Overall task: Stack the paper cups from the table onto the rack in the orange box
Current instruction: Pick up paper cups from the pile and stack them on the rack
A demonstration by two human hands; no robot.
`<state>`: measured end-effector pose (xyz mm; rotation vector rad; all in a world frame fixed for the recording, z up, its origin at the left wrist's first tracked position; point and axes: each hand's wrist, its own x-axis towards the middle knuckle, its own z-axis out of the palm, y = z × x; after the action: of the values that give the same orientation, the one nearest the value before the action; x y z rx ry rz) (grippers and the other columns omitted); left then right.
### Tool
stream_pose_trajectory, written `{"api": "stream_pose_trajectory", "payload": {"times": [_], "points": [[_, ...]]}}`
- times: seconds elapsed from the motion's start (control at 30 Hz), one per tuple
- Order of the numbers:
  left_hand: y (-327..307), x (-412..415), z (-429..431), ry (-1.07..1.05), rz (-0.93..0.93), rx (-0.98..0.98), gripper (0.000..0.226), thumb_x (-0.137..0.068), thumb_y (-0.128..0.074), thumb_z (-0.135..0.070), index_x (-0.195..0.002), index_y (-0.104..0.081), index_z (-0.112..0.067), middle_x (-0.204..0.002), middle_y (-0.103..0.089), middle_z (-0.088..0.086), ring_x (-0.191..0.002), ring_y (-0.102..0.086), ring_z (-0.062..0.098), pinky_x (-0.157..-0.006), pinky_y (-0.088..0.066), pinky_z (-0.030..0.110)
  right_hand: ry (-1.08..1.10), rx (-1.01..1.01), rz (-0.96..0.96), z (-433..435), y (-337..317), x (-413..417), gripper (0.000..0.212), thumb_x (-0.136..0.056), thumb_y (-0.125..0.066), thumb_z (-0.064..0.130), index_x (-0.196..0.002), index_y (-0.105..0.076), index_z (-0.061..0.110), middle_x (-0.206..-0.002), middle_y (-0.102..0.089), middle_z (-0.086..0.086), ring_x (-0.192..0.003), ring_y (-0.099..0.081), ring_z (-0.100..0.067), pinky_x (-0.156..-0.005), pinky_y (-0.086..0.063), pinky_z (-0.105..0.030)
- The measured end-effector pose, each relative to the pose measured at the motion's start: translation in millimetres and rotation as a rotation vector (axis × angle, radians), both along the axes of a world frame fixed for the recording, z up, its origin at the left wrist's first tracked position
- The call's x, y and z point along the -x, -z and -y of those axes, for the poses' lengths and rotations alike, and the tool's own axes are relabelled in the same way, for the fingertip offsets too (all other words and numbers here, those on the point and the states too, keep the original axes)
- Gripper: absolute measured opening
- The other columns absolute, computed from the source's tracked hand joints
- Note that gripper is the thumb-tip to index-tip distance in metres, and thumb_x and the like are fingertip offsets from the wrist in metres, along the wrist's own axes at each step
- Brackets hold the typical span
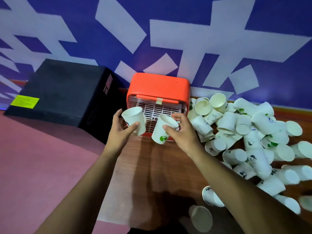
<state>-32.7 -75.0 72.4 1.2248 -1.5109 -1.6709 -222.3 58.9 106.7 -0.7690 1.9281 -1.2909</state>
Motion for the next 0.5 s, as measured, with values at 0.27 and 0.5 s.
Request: {"api": "stream_pose_trajectory", "payload": {"times": [0.27,0.5], "points": [[30.9,15.3,42.0,0.200,0.129,0.303,0.072,-0.077,-0.082,-0.020,-0.137,-0.043,-0.028,-0.135,-0.052,-0.002,-0.125,-0.052,0.005,-0.101,-0.044,0.018,0.113,-0.067,-0.080,8.6,13.9,4.5,0.048,-0.079,-0.075,0.028,-0.121,-0.052,0.028,-0.117,-0.060,0.012,-0.106,-0.060,-0.008,-0.090,-0.055,-0.042],[62.5,8.4,59.6,0.427,0.428,0.327,0.100,-0.073,-0.081,-0.047,-0.156,-0.028,-0.028,-0.148,-0.030,-0.004,-0.141,-0.026,0.009,-0.114,-0.022,0.023,0.126,-0.043,-0.155,28.9,24.2,-11.0,0.048,-0.075,-0.074,0.029,-0.117,-0.050,0.031,-0.117,-0.058,0.008,-0.108,-0.058,-0.011,-0.095,-0.050,-0.043]]}}
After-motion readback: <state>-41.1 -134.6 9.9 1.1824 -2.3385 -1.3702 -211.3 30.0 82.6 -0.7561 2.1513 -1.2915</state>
